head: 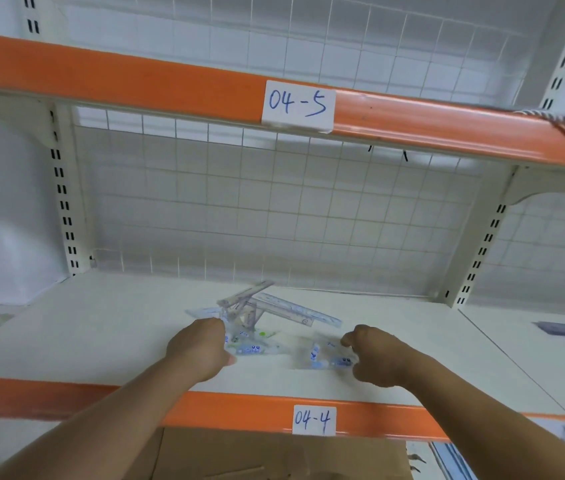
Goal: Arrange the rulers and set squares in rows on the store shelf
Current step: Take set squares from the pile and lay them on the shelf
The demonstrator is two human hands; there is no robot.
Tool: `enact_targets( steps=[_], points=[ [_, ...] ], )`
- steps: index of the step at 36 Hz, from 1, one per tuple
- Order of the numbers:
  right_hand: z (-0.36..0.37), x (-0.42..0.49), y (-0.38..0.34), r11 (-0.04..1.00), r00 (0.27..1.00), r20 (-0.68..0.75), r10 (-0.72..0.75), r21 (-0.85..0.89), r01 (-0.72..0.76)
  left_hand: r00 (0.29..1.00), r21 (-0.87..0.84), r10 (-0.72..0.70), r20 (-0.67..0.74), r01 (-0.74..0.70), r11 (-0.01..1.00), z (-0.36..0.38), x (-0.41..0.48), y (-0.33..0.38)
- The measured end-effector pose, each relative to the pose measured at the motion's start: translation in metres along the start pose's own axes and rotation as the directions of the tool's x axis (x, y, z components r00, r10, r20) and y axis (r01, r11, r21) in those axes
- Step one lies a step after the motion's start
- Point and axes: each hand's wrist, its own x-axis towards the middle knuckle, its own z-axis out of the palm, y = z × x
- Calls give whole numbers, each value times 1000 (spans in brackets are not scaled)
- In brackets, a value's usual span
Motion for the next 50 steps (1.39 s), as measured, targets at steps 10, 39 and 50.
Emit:
enact_targets(
  steps=[10, 39, 50],
  points=[
    [2, -41, 31, 995, 995, -30, 97, 18, -97, 994, -12, 108, -10, -108, 994, 14, -6, 37],
    [10, -186, 313, 988, 984, -103, 148, -27, -151, 985, -10, 149, -90, -151, 989, 83, -85, 334],
    [28, -238, 421, 980, 979, -46, 198, -13, -198, 977, 4, 211, -39, -211, 977, 113, -97, 446]
  ],
)
